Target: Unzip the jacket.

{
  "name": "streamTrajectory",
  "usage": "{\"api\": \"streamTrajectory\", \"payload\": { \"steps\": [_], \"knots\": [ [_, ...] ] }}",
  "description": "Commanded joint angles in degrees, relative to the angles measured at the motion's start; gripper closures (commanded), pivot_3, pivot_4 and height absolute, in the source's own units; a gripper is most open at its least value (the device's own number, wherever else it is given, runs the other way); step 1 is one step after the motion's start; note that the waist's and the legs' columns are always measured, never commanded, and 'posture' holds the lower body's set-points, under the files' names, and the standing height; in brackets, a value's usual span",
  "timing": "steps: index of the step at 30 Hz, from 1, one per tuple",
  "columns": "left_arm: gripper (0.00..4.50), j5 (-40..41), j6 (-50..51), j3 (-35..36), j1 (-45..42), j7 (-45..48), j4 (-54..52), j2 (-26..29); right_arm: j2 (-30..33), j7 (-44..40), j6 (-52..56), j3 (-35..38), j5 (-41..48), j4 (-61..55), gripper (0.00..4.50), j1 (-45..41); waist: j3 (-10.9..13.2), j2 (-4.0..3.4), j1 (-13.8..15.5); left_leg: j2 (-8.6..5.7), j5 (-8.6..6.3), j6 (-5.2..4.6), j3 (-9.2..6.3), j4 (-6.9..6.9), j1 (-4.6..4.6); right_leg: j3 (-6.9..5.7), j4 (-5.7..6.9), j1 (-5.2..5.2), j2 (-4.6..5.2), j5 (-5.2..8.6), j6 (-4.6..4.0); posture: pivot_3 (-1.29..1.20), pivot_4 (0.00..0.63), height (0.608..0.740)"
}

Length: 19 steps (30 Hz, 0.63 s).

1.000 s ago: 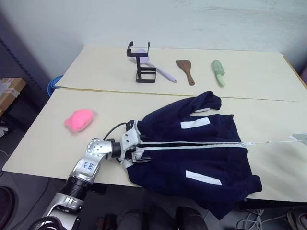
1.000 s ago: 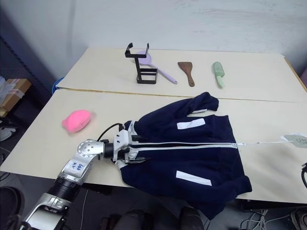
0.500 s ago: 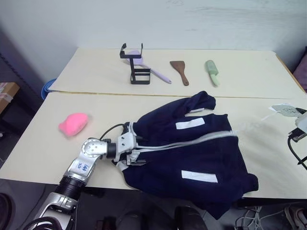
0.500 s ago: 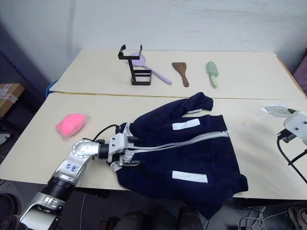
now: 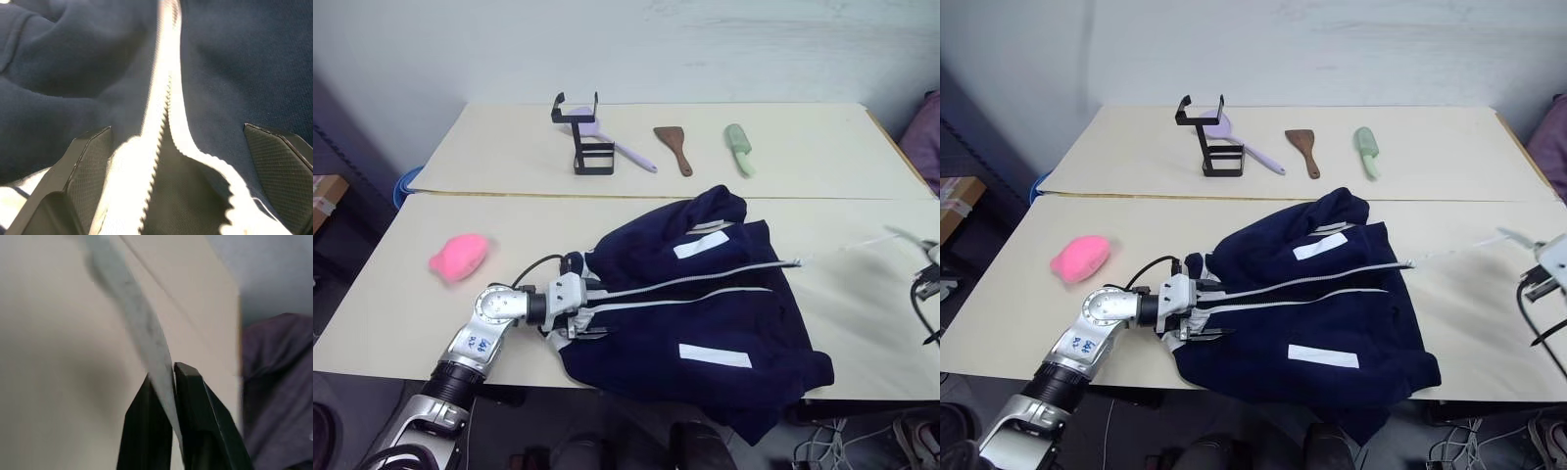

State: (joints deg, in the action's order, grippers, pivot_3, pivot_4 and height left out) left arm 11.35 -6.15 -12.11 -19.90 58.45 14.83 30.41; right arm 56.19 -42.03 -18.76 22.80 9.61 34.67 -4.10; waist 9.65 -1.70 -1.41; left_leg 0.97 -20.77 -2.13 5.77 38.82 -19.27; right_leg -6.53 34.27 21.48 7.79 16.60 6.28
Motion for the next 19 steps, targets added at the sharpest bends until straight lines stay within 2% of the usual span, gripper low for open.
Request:
{"api": "streamTrajectory", "payload": {
  "steps": [1,5,7,9,13,16,19],
  "knots": [
    [0.00,4.9,6.3,2.7,4.4,3.1,-3.9,1.7,-2.3,-6.8,5.2,9.2,13.2,-16.2,2.83,9.0,0.1,-0.11,-0.2,0.00,-0.01,0.00,0.00,-0.09,-0.06,0.00,-0.06,0.05,0.00,0.00,0.00,0.00,0.150,0.740],
    [0.00,15.0,13.6,10.6,9.6,7.5,-14.8,7.5,-8.1,-13.2,17.6,17.8,30.3,-40.1,1.44,25.5,0.3,-0.05,-0.4,0.04,0.02,0.07,0.11,-0.67,0.02,0.04,-0.29,0.17,-0.08,0.01,-0.02,0.00,0.150,0.740],
    [0.00,17.8,16.7,12.9,12.3,10.2,-17.6,11.0,-10.0,-13.9,19.1,19.1,32.1,-47.8,0.76,30.1,0.6,0.43,-0.3,0.19,0.05,0.25,0.06,-0.72,-0.01,0.00,-0.30,0.21,-0.26,0.06,-0.10,0.00,0.150,0.740],
    [0.00,16.7,15.0,15.7,15.2,10.8,-17.5,13.9,-12.3,-15.0,18.1,17.1,31.3,-54.7,0.09,33.2,0.6,0.55,-0.1,0.20,0.01,0.25,0.06,-0.70,-0.01,0.02,-0.34,0.20,-0.26,0.06,-0.12,0.00,0.150,0.740],
    [0.00,11.6,6.3,18.4,19.3,11.0,-14.6,16.1,-15.2,-19.7,14.8,9.6,26.5,-60.4,0.03,36.2,0.7,0.64,0.3,0.09,-0.25,0.45,0.08,-0.66,-0.03,0.12,-0.40,0.23,-0.07,0.06,-0.11,0.00,0.150,0.740],
    [0.00,10.3,1.6,20.1,20.9,9.2,-13.6,14.9,-16.7,-23.2,10.1,3.2,21.5,-58.7,0.03,36.3,0.7,0.70,1.2,0.07,-0.30,0.47,0.09,-0.68,-0.13,0.13,-0.40,0.42,-0.05,0.07,-0.14,0.00,0.150,0.740],
    [0.00,11.2,1.2,21.1,22.1,8.3,-15.1,14.1,-18.2,-23.4,6.5,0.9,18.9,-55.4,0.03,34.2,0.7,0.71,1.6,-0.02,-0.14,0.16,0.10,-0.62,-0.66,0.11,-0.23,0.95,-0.02,0.07,-0.14,0.00,0.150,0.740]
  ]
}}
